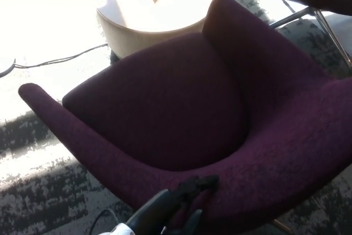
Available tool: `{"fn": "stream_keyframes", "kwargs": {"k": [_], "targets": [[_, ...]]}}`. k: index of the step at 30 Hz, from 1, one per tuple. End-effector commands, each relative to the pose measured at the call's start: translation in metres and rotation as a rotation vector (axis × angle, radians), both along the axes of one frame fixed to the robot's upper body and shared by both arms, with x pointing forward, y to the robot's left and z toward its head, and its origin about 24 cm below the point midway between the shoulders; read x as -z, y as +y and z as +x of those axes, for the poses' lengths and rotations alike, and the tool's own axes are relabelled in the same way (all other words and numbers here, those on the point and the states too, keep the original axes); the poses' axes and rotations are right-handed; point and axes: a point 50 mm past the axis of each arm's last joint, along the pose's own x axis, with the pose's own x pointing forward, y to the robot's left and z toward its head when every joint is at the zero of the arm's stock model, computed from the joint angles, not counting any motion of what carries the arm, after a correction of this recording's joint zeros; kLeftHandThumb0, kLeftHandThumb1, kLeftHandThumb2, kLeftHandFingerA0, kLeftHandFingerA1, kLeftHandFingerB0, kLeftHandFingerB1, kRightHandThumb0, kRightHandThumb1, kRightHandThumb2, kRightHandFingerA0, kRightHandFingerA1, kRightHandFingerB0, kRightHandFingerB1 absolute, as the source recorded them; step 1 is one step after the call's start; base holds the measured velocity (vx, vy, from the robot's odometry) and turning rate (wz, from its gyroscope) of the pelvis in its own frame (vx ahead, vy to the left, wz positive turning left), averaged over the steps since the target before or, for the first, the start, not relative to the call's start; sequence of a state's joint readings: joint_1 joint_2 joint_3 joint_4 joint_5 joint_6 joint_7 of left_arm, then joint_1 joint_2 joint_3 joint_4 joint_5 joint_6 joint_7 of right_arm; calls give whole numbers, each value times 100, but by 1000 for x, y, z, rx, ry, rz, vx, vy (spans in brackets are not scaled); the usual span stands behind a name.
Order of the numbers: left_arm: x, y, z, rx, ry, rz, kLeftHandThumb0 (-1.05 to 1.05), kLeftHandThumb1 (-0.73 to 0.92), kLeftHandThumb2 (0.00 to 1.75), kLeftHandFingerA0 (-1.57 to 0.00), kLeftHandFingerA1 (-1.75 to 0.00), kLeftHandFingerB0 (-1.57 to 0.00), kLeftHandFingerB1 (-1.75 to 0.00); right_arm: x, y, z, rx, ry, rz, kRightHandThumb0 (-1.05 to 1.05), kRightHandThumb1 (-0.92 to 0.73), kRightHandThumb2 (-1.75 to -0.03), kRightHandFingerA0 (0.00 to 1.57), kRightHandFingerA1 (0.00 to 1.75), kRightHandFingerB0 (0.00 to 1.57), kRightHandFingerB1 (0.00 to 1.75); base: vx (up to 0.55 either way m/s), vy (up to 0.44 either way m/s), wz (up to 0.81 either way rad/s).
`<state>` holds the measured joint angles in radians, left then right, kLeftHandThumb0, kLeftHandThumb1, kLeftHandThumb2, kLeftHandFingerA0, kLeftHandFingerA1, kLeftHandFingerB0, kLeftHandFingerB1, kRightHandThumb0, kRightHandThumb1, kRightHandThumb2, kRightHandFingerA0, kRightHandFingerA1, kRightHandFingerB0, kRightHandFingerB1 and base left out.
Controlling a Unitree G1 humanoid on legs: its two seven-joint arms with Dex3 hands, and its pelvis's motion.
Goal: The robot stands in front of a sofa and uses its left hand to push the left side of the sofa
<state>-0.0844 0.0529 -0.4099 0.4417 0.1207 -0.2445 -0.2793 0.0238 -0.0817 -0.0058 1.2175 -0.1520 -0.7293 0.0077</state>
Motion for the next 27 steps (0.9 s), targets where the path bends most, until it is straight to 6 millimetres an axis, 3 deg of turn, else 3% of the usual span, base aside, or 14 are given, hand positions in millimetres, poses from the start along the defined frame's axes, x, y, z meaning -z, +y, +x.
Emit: {"fn": "stream_keyframes", "kwargs": {"k": [1,4,5,6,11,14,16,21,23,24,27], "targets": [[14,25,-11,-39,83,26,-87,78,121,0,-39,-7,-22,-1,-4,-2,10,-5,-4,-62,-64,-101,39,57,23,47,0,0,0],[14,25,-11,-39,83,25,-87,78,121,0,-39,-7,-22,-1,-4,-2,9,-5,-4,-62,-64,-101,39,57,23,47,0,0,0],[15,40,-10,-76,71,65,-94,83,124,-5,-37,-10,-21,0,-4,-1,16,-2,8,-61,-64,-101,38,57,23,47,0,0,0],[16,49,-10,-115,99,49,-92,79,121,0,-35,-12,-23,0,-3,-2,13,-1,7,-63,-65,-102,39,56,23,47,0,0,0],[16,67,-10,-144,106,63,-90,82,121,-5,-32,-7,-21,0,-4,-4,9,3,-11,-62,-65,-102,39,56,23,47,0,0,0],[16,67,-10,-144,106,62,-90,82,121,-5,-32,-7,-21,0,-4,-4,9,3,-12,-62,-65,-102,39,56,23,47,0,0,0],[16,86,-10,-198,127,64,-91,82,121,-7,-33,-7,-19,1,-4,-3,17,10,6,-65,-66,-102,38,56,24,46,0,0,0],[15,93,-10,-218,115,69,-90,82,121,-7,-36,-7,-20,1,-4,-3,12,6,-5,-63,-65,-102,39,56,24,47,0,0,0],[13,108,-10,-272,118,64,-81,74,119,-1,-37,0,-24,1,-3,-3,21,6,9,-64,-65,-101,38,56,24,47,0,0,0],[12,114,-10,-281,112,64,-91,81,121,-8,-34,-7,-18,0,-3,-3,20,3,10,-63,-65,-101,39,56,23,47,0,0,0],[10,129,-9,-311,95,73,-92,83,123,-7,-32,-6,-17,0,-3,-2,15,4,3,-64,-65,-102,39,56,23,47,0,0,0]]}}
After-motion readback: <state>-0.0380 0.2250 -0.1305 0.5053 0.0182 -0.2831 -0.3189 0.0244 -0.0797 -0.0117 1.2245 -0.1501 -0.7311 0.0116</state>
